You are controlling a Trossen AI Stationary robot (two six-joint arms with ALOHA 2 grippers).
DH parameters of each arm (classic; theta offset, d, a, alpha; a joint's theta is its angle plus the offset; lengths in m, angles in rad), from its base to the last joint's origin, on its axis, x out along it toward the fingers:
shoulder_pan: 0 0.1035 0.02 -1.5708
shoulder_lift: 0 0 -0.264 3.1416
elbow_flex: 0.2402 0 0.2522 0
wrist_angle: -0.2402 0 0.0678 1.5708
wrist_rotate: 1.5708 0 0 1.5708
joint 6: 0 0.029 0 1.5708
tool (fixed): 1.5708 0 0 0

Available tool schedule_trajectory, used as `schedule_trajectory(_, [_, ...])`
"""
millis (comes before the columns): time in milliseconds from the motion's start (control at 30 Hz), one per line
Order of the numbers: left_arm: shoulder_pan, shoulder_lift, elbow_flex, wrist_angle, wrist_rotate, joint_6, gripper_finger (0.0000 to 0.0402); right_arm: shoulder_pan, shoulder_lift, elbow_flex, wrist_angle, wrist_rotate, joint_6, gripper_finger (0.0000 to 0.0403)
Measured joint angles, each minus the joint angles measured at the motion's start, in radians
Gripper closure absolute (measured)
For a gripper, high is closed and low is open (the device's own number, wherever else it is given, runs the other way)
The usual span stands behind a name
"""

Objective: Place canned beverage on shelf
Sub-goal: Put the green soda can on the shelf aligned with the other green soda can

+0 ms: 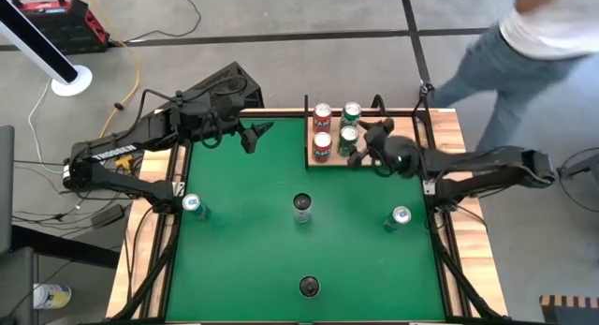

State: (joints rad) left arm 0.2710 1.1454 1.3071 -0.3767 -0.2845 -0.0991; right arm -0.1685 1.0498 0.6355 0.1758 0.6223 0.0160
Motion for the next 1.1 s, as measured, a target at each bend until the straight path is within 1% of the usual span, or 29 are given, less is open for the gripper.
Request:
schedule_trajectory(67, [0.000, 0.000, 0.000, 0.000, 0.000, 0.014, 0.0025, -0.044, -0.004, 0.155, -0.325, -0.116, 0.104, 0.0035])
schedule_trajectory(133, [-0.001, 0.000, 0.000, -0.004, 0.003, 0.025, 0.0025, -0.110, 0.023, 0.301, -0.599, -0.263, 0.167, 0.0035])
schedule_trajectory(200, [-0.001, 0.000, 0.000, -0.015, 0.012, 0.034, 0.0025, -0.172, 0.067, 0.419, -0.796, -0.382, 0.167, 0.0035])
schedule_trajectory(233, [-0.001, 0.000, 0.000, -0.022, 0.015, 0.037, 0.0025, -0.197, 0.091, 0.468, -0.872, -0.432, 0.137, 0.0035])
schedule_trajectory(333, [-0.001, 0.000, 0.000, -0.042, 0.023, 0.051, 0.0025, -0.255, 0.160, 0.578, -0.983, -0.547, -0.011, 0.0035])
schedule_trajectory(467, [-0.001, 0.000, -0.018, -0.038, 0.083, 0.058, 0.0025, -0.305, 0.241, 0.672, -1.025, -0.684, -0.177, 0.0035])
schedule_trajectory(567, [-0.003, 0.000, -0.036, -0.036, 0.147, 0.069, 0.0025, -0.324, 0.296, 0.725, -1.064, -0.719, -0.279, 0.0035])
schedule_trajectory(767, [-0.003, 0.000, -0.049, -0.040, 0.148, 0.068, 0.0025, -0.332, 0.388, 0.773, -1.143, -0.727, -0.442, 0.0035])
schedule_trajectory(933, [-0.003, 0.000, -0.049, -0.038, 0.148, 0.067, 0.0025, -0.334, 0.459, 0.785, -1.184, -0.723, -0.506, 0.0035])
schedule_trajectory(1000, [-0.003, 0.000, -0.049, -0.036, 0.148, 0.066, 0.0025, -0.338, 0.478, 0.785, -1.181, -0.702, -0.517, 0.0035])
schedule_trajectory(1100, [-0.003, 0.000, -0.049, -0.036, 0.140, 0.066, 0.0025, -0.344, 0.497, 0.785, -1.182, -0.696, -0.532, 0.0035])
